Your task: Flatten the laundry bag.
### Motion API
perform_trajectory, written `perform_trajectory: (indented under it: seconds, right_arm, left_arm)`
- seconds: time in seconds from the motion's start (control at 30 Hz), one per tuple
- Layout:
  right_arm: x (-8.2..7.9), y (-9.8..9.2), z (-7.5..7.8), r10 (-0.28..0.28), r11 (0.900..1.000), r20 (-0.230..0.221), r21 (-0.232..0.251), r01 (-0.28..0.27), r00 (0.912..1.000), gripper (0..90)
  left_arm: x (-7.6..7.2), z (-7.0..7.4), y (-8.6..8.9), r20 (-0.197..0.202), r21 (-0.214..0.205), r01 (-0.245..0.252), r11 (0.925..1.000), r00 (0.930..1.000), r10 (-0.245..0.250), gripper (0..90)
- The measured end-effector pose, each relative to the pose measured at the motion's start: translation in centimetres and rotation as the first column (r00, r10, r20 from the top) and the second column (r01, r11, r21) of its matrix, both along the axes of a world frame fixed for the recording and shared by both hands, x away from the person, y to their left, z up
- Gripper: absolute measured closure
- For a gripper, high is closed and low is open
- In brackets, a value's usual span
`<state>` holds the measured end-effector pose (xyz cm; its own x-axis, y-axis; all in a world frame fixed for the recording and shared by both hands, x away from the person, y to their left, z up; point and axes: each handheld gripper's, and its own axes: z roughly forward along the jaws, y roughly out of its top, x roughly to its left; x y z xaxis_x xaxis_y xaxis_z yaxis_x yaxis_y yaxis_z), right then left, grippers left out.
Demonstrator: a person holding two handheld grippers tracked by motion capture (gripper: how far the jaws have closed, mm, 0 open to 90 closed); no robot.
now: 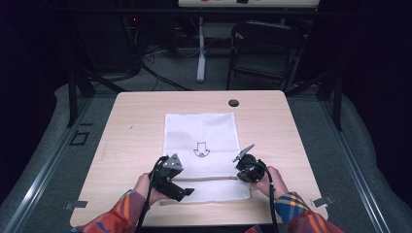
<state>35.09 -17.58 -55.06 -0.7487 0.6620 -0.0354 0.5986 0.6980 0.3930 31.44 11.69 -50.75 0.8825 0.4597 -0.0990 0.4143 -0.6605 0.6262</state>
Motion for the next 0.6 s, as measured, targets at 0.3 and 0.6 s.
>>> perform_trajectory:
  seconds: [0.3, 0.6]
  right_arm:
    - [0.0, 0.1, 0.0, -0.012, 0.9999, -0.003, -0.003, 0.012, 0.9999, 89.8]
    - [-0.1, 0.1, 0.0, -0.019, 0.9998, 0.009, 0.001, 0.019, 0.9998, 89.8]
  left_arm:
    - [1.9, -0.9, -2.4, 0.019, 0.004, 0.032, 0.9995, 0.9993, -0.032, 15.6]
    - [3.1, -1.8, -4.2, 0.027, -0.004, 0.063, 0.998, 0.9976, -0.063, 15.7]
